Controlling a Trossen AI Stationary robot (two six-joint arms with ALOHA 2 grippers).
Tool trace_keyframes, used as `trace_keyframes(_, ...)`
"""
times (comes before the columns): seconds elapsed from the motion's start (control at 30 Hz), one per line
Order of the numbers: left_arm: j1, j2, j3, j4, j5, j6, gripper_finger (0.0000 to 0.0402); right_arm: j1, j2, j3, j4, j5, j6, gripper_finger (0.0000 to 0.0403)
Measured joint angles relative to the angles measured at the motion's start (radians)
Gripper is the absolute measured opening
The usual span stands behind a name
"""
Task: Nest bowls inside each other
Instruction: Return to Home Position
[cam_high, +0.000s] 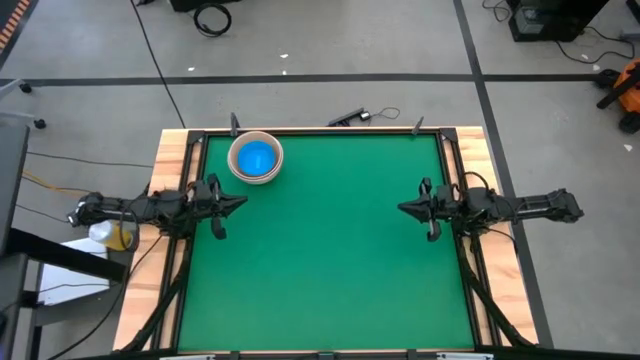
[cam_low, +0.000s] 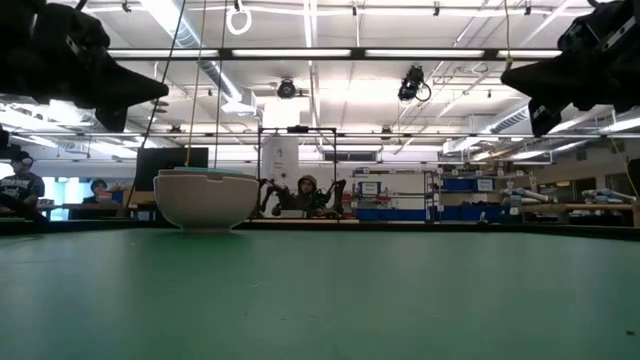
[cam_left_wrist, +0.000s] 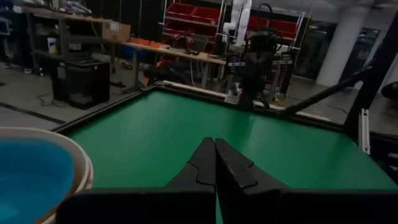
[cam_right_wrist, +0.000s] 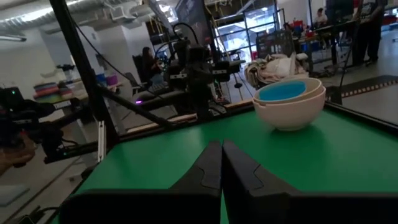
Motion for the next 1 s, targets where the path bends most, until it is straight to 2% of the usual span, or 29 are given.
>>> trace_keyframes(0.07, -0.008, 0.000, -0.007, 0.024, -0.010, 0.007, 0.0000, 0.000, -0.010, 0.000, -0.002, 0.001, 0.010, 0.0009)
trace_keyframes(0.17, -0.025, 0.000, -0.065, 0.164, -0.013, 0.013, 0.0000, 0.000, -0.011, 0.000, -0.015, -0.012, 0.004, 0.0014)
trace_keyframes(0.33, -0.038, 0.005, -0.061, 0.152, -0.015, 0.060, 0.0000, 0.000, -0.011, 0.000, -0.044, -0.013, 0.002, 0.0016)
trace_keyframes(0.57, -0.038, 0.008, -0.048, 0.155, -0.002, 0.027, 0.0000, 0.001, -0.007, 0.000, -0.111, -0.013, -0.006, 0.0017)
trace_keyframes(1.0, -0.038, 0.029, -0.065, 0.114, 0.001, 0.044, 0.0000, 0.001, -0.005, 0.000, -0.108, -0.013, 0.017, 0.0018)
